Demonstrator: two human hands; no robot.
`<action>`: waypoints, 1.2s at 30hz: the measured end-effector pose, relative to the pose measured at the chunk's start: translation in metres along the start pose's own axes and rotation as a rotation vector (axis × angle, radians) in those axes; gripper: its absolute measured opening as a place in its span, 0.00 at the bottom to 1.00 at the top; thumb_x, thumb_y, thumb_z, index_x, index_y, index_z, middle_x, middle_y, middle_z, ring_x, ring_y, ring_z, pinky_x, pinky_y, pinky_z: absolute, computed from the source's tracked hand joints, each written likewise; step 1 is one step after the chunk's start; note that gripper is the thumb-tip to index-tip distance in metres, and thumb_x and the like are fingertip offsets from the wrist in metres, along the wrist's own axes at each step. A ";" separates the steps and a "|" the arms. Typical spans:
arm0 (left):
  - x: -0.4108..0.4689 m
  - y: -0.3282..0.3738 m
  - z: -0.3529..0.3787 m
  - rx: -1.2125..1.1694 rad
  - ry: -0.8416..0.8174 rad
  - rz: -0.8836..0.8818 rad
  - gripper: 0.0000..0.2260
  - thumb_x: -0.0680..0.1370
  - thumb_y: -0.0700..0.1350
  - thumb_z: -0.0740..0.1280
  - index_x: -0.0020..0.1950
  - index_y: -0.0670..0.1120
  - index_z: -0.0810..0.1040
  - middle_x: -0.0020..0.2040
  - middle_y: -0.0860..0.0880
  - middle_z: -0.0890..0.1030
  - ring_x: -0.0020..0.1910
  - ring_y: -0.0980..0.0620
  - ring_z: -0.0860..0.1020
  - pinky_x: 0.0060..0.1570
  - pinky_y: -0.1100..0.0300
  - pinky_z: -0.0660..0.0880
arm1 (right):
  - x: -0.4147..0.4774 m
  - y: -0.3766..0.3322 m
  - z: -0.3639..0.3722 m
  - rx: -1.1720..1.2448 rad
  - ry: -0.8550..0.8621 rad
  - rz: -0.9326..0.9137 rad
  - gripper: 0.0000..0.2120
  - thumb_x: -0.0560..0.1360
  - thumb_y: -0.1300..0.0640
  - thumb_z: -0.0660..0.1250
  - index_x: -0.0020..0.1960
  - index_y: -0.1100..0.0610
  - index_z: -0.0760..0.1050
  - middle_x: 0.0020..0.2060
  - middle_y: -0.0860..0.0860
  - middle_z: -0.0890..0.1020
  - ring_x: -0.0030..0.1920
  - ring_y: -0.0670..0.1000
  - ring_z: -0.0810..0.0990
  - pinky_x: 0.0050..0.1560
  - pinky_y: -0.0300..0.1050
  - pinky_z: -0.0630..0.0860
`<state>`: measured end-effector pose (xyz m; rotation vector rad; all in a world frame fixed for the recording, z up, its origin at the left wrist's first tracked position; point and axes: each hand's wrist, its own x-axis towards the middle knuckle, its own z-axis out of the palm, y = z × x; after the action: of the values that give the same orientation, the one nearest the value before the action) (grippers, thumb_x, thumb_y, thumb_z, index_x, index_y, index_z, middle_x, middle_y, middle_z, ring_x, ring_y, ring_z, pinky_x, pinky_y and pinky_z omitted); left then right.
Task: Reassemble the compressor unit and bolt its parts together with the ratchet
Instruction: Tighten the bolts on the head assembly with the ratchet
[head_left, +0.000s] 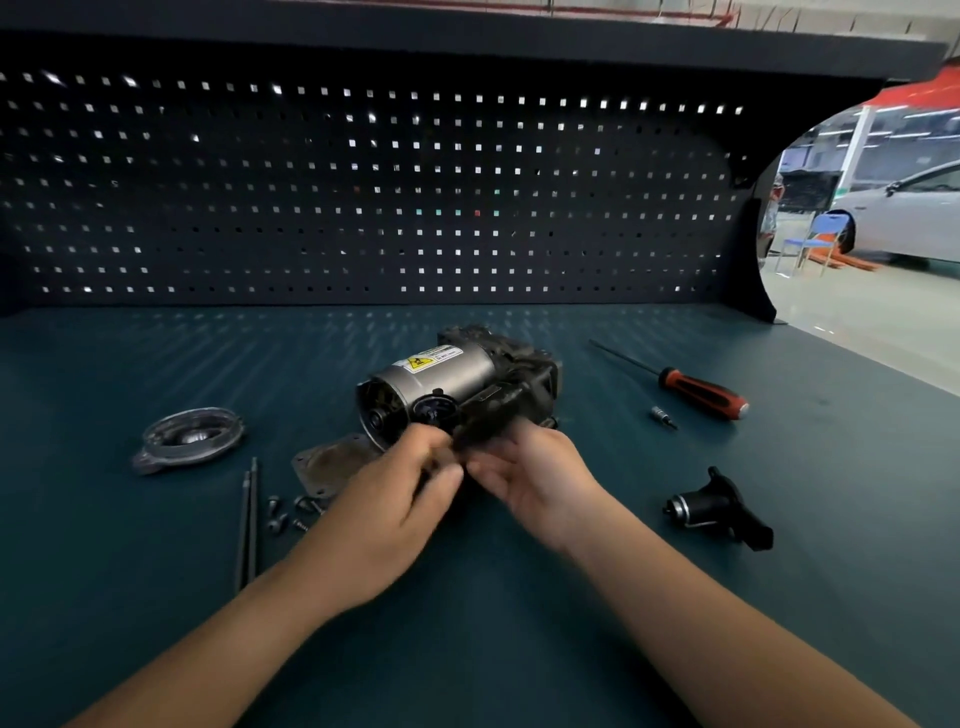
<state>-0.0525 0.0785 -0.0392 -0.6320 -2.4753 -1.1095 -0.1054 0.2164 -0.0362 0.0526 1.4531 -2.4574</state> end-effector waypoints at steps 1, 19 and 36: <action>0.002 0.003 0.005 -0.257 0.049 -0.156 0.05 0.80 0.48 0.56 0.45 0.51 0.69 0.34 0.53 0.76 0.30 0.59 0.75 0.34 0.68 0.70 | 0.000 -0.002 0.000 0.005 -0.019 0.012 0.11 0.79 0.56 0.60 0.46 0.61 0.76 0.34 0.53 0.85 0.34 0.47 0.84 0.33 0.36 0.78; 0.014 0.004 0.007 -0.447 0.182 -0.331 0.07 0.81 0.45 0.55 0.46 0.47 0.70 0.27 0.51 0.75 0.22 0.55 0.72 0.25 0.64 0.70 | -0.003 -0.004 0.001 -0.004 -0.033 0.015 0.10 0.79 0.57 0.60 0.45 0.61 0.76 0.34 0.52 0.85 0.34 0.47 0.84 0.31 0.34 0.77; 0.005 -0.002 0.006 -0.316 0.117 -0.212 0.07 0.80 0.49 0.54 0.49 0.49 0.69 0.33 0.54 0.77 0.30 0.59 0.75 0.36 0.64 0.72 | -0.005 -0.004 0.002 -0.148 0.021 -0.047 0.09 0.78 0.59 0.62 0.42 0.63 0.74 0.31 0.54 0.82 0.27 0.46 0.79 0.29 0.34 0.73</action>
<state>-0.0581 0.0832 -0.0419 -0.3789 -2.3273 -1.5913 -0.1018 0.2179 -0.0309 0.0141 1.6588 -2.3843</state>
